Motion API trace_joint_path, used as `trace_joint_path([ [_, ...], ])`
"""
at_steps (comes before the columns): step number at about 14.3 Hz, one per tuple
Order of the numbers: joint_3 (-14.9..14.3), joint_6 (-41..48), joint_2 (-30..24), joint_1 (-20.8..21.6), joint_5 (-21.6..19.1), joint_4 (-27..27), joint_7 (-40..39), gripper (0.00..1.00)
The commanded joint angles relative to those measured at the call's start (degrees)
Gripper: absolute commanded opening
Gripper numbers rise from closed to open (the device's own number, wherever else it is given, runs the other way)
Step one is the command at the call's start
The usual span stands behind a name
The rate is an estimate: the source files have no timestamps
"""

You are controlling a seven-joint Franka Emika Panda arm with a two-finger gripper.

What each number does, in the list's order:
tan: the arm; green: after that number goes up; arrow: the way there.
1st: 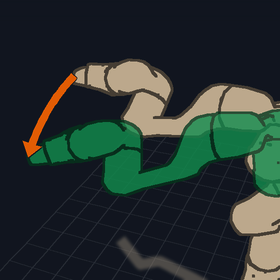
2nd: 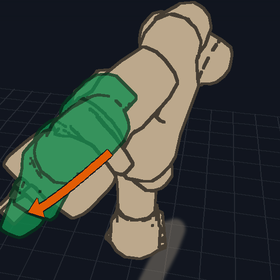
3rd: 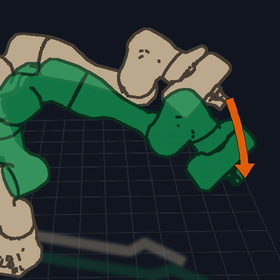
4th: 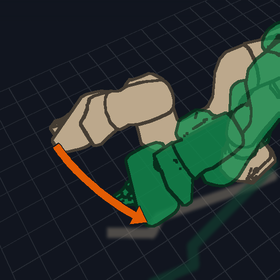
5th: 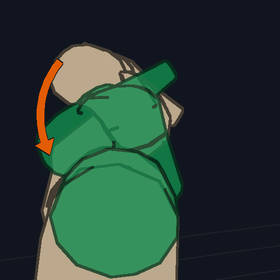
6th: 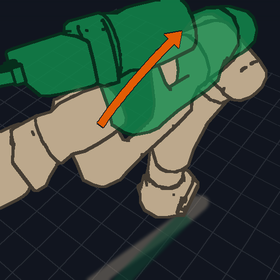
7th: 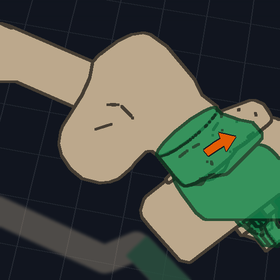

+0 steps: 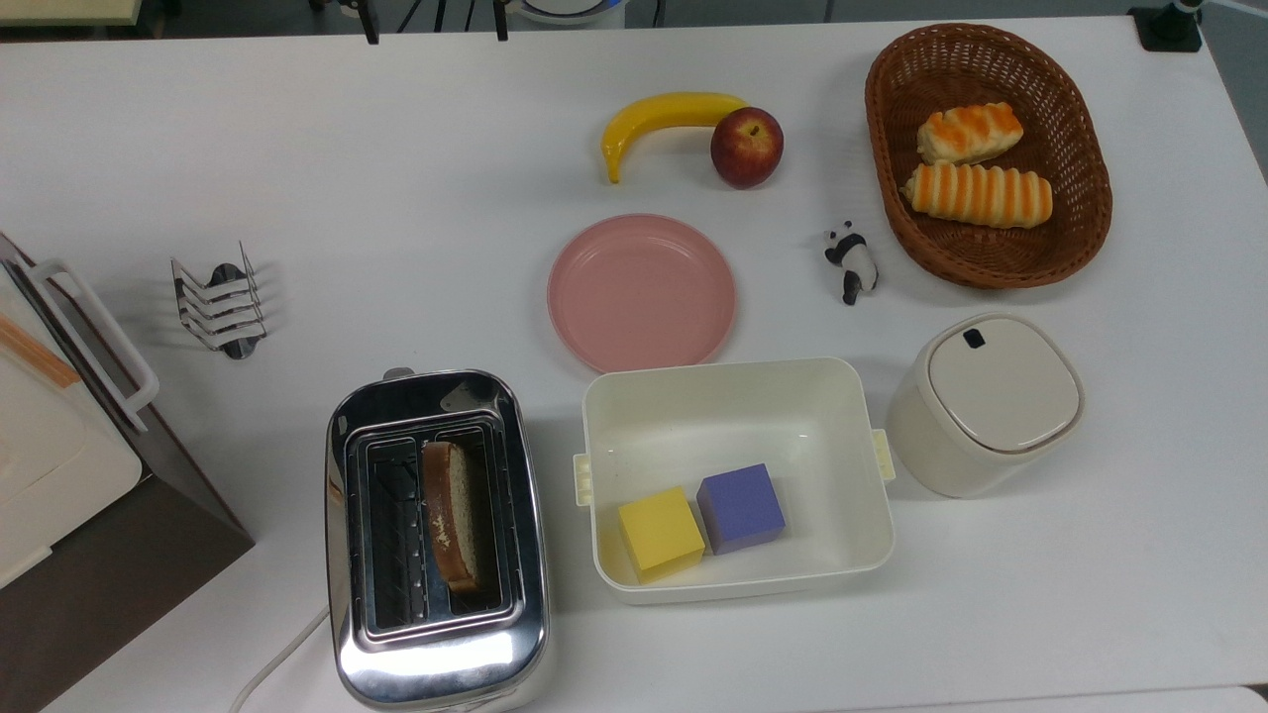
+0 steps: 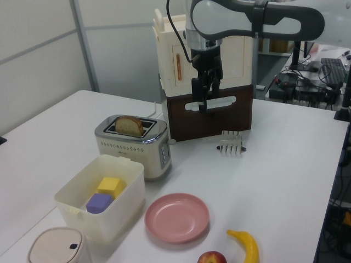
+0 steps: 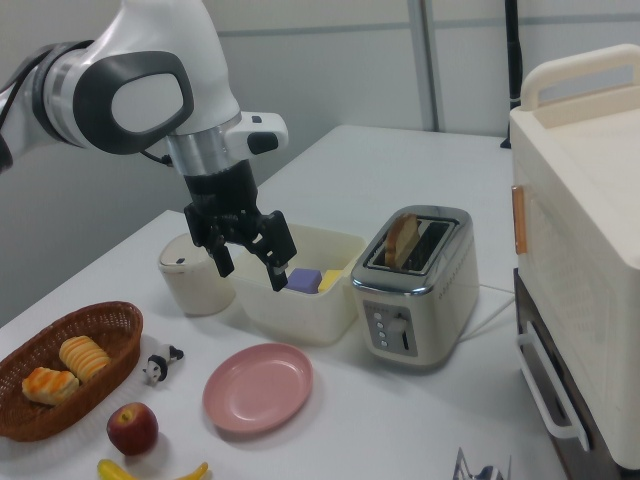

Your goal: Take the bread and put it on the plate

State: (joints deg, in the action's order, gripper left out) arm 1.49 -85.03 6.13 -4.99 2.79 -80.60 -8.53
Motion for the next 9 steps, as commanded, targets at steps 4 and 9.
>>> trace_joint_path([
  [4,-0.1,0.2,-1.3,0.5,0.6,-1.9,0.9,1.0],
  [9,-0.1,-0.5,-0.9,0.4,0.3,-1.7,0.3,1.0],
])
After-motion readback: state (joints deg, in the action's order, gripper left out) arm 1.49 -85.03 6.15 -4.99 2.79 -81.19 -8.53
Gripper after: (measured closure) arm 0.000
